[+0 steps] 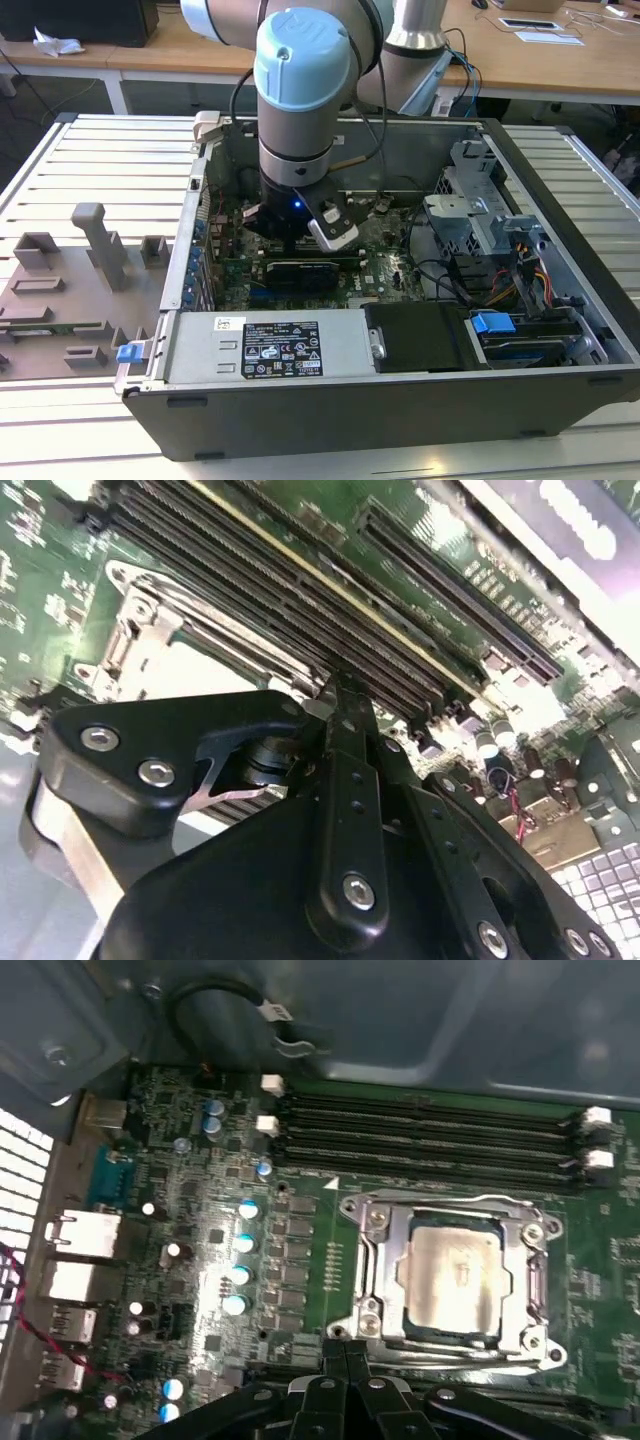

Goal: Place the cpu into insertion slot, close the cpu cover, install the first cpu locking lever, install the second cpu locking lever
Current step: 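Install the second cpu locking lever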

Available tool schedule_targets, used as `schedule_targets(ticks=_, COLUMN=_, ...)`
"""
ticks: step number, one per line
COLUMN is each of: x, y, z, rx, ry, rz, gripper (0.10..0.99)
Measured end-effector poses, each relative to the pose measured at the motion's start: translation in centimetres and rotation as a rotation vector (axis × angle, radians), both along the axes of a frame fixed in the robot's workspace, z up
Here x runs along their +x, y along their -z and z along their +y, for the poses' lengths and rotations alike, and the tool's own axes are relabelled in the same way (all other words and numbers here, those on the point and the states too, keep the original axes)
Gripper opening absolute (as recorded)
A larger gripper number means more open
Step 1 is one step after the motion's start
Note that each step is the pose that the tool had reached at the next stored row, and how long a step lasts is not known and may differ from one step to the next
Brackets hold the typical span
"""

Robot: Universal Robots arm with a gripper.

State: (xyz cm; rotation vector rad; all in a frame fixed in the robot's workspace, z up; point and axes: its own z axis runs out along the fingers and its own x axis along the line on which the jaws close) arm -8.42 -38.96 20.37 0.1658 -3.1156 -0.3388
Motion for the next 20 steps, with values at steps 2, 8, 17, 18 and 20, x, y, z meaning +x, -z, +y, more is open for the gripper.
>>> schedule_targets(ticks=2, x=-0.06, y=0.10, z=0.34, rx=0.003, ry=-0.006, rz=-0.0001, gripper=0.106)
schedule_targets(ticks=8, x=-0.08, y=0.66, z=1.36, rx=0.010, ry=-0.022, rz=0.0005, gripper=0.106)
schedule_targets(ticks=17, x=-0.06, y=-2.70, z=1.39, rx=0.012, ry=-0.022, rz=-0.0007, gripper=0.106)
schedule_targets(ticks=18, x=-0.07, y=-3.10, z=1.39, rx=0.012, ry=-0.022, rz=-0.0008, gripper=0.106)
schedule_targets(ticks=20, x=-0.06, y=-3.68, z=1.39, rx=0.011, ry=-0.022, rz=-0.0008, gripper=0.106)
